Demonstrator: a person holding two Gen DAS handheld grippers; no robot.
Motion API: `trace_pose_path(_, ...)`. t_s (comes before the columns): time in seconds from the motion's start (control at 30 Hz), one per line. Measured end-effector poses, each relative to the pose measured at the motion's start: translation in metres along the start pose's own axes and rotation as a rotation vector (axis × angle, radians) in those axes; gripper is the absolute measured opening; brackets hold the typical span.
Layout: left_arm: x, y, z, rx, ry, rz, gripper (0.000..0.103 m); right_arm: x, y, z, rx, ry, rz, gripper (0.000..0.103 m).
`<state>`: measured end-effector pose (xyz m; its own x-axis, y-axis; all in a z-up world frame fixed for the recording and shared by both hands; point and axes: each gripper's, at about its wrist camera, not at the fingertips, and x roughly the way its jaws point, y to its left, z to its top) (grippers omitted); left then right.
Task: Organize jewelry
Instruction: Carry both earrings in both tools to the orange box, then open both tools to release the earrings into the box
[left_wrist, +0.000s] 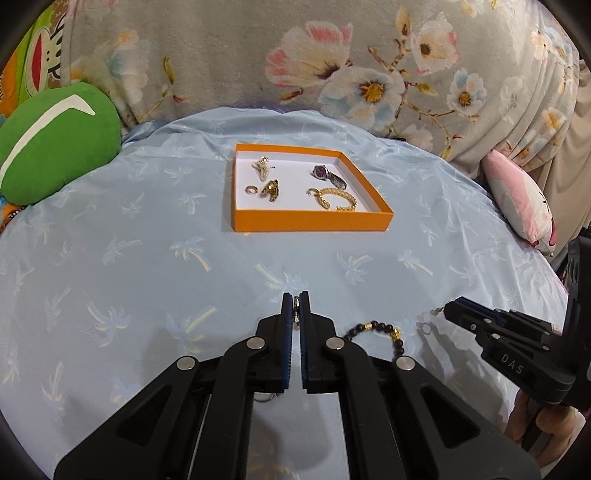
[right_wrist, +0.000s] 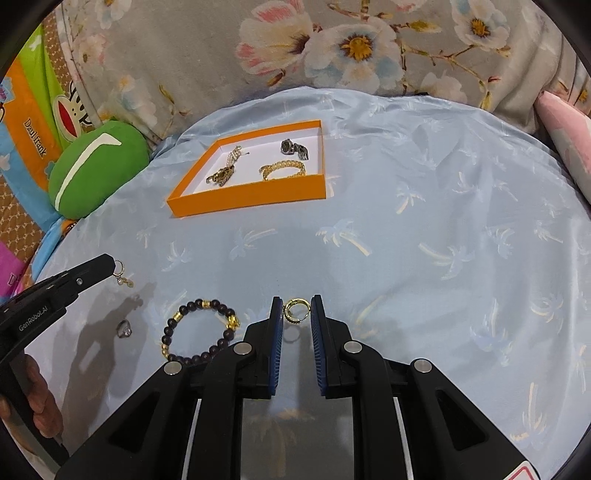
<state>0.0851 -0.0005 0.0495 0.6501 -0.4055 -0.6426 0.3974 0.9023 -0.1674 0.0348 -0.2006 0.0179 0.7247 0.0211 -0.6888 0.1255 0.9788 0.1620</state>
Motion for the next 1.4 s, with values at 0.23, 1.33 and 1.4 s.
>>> trace_pose_path(0.23,0.004,0.001,0.031,0.019,-0.038,0.018,0.002,0.001,0.004,0.042,-0.022,-0.051,0.017,0.015)
trace_pose_path(1.33,0.184,0.029,0.162,-0.046,0.009,0.063,0.002,0.175,0.016,0.186,-0.032,-0.007,0.077,0.015)
trace_pose_path(1.4,0.186,0.029,0.163,-0.044,0.008,0.063,0.003,0.178,0.02,0.185,-0.043,-0.006,0.079,0.015)
